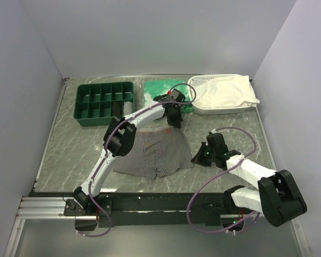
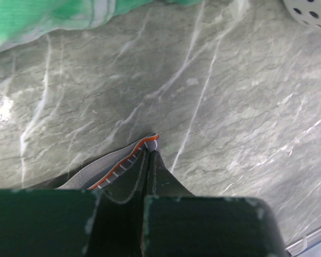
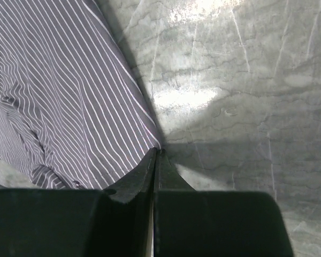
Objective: Roll the underwear
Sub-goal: Fold the underwear at the center of the board.
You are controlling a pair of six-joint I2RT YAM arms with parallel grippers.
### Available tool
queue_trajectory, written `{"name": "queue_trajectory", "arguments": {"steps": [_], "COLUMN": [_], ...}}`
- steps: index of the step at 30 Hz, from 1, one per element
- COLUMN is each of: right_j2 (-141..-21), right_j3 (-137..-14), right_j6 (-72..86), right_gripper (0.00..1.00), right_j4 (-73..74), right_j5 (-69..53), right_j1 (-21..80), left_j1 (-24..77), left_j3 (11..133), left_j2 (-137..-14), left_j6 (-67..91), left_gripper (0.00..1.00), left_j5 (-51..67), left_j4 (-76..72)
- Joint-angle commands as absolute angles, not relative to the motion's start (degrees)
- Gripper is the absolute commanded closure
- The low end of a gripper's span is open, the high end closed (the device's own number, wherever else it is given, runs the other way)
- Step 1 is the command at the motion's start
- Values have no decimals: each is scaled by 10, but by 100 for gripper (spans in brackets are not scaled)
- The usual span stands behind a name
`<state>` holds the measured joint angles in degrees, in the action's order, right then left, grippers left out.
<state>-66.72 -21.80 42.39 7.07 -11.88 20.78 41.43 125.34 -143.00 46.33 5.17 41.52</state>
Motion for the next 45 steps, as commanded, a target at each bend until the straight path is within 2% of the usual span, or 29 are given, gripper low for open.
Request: {"name": "queue_trajectory", "arguments": {"steps": [1,14,23,32,45], "right_j2": [-652,-521,-513,-531,-589], "right_j3": [-221,-232,-257,-306,-404], "right_j6": [417,400,392,396,412], "right_gripper": [100,100,100,100,100], "right_j4": [76,97,123,144,152], "right_j5": [-113,-123,-134,-94,-101], "right_j1": [212,213,223,300,395], "left_j1": [418,419,417,415,381], "left_j3": [1235,1200,1172,1139,995], "left_j2": [-1434,-1365,-1318,-1281,-1169], "left_j6": [460,456,452,444,432], "left_gripper": [99,99,99,99,99], "left_j5": [61,79,69,59,55], "left_j4": [409,353,325,310,252]}}
